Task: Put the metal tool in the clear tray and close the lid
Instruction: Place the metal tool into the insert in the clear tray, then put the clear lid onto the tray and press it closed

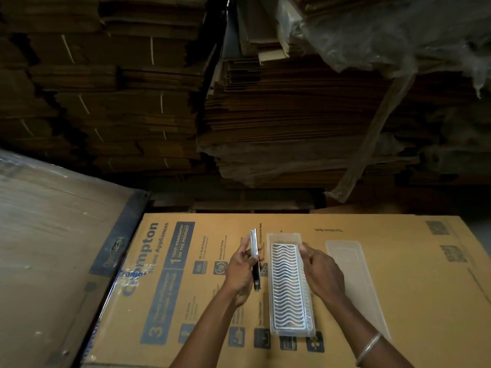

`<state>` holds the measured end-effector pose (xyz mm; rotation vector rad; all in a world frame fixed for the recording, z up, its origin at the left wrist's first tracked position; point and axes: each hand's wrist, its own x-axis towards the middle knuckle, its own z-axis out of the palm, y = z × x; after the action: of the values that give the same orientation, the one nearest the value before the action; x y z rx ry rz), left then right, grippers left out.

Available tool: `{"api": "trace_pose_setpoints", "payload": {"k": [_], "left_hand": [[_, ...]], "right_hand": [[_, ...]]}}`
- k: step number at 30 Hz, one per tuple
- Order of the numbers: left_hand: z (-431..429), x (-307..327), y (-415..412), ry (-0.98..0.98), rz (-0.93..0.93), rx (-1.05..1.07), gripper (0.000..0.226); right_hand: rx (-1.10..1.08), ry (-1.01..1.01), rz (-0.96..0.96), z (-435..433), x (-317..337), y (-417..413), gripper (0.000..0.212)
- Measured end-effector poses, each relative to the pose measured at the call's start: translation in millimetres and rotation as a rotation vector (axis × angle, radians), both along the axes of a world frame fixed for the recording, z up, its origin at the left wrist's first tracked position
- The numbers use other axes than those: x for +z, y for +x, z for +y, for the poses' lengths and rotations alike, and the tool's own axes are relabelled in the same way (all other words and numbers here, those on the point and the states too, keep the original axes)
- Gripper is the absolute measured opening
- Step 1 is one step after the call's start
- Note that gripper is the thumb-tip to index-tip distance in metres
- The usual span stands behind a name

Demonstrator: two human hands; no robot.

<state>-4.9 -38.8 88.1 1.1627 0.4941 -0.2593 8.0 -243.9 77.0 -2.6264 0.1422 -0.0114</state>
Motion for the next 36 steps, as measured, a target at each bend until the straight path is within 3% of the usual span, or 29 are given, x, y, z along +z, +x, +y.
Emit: {"api": "trace_pose_setpoints", "payload": {"k": [4,7,10,13,17,22,26,30,32,36], "left_hand": [[-17.8,-11.7,0.3,0.198,0.05,-0.063,0.045],[-34.3,-22.6,-0.2,0.365,0.081,-0.151,0.019],[-51.4,-31.2,4.3,0.612,0.065,-0.232,0.006],[-68.9,-39.9,12.7,0.905,0.032,-0.404,0.014],[-88.7,-53.2,26.2,1.137,0.049,-0.582,0.011],[-103.9,-63.6,31.4,1.22,0.083,-0.659,0.009],[-107.0,-70.2,29.5,1.301,0.107,-0.618,0.038],[-108.2,-75.1,30.7,1.332,0.09,-0.611,0.017],[-109.6,-76.2,31.5,1.342,0.112,-0.623,0.021],[-108.7,-82.2,28.5,1.394,0.105,-0.624,0.022]], "right_hand": [[-0.03,0.007,0.022,-13.8,-7.2,-1.0,0.086],[-0.09,0.016,0.038,-30.1,-19.4,-3.5,0.101],[-0.142,0.018,0.061,-47.9,-27.4,-8.7,0.101],[-0.189,0.007,0.085,-65.8,-34.1,-14.3,0.098],[-0.232,-0.003,0.121,-86.1,-42.3,-20.3,0.095],[-0.262,-0.019,0.21,-107.5,-50.0,-23.5,0.078],[-0.265,-0.034,0.229,-123.7,-62.7,-25.7,0.073],[-0.237,-0.067,0.259,-131.8,-70.9,-24.2,0.065],[-0.203,-0.116,0.282,-133.3,-73.3,-21.8,0.058],[-0.19,-0.237,0.397,-132.7,-76.8,-18.1,0.079]]}}
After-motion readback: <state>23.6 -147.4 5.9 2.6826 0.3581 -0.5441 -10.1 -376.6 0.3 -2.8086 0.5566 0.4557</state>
